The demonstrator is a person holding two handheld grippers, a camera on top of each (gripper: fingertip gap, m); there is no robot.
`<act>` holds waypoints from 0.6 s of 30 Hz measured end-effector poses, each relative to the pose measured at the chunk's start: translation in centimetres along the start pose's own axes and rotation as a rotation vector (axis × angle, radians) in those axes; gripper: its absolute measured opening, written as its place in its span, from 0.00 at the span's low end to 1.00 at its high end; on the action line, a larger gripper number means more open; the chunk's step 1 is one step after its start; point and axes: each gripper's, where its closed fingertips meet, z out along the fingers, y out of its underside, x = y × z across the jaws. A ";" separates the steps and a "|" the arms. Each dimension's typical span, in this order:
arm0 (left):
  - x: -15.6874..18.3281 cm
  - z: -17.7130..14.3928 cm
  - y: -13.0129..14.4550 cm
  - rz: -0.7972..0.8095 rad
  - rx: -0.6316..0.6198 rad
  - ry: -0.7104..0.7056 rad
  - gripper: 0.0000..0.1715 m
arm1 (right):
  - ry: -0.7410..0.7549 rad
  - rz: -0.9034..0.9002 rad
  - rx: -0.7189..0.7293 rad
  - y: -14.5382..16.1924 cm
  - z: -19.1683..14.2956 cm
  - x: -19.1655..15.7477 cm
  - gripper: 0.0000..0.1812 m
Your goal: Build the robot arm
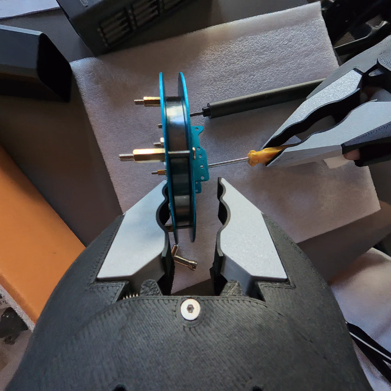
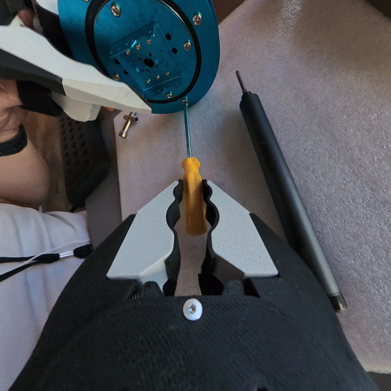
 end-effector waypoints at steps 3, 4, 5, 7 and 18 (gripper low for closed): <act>-0.4 -0.3 0.1 -0.020 0.013 0.023 0.19 | 0.047 -0.063 -0.028 0.2 -0.1 0.0 0.10; -0.7 -0.3 0.1 -0.022 0.020 0.018 0.17 | 0.061 -0.082 -0.031 0.2 -0.1 0.0 0.10; -0.8 -0.4 0.2 -0.020 0.026 0.013 0.14 | 0.063 -0.099 -0.030 0.2 0.0 -0.2 0.10; -0.7 -0.4 0.4 -0.009 0.034 0.001 0.14 | 0.054 -0.124 -0.035 0.3 0.3 -0.6 0.09; -0.9 -0.6 3.0 -0.052 0.027 -0.031 0.12 | -0.048 -0.472 0.024 -5.2 -1.0 -2.6 0.22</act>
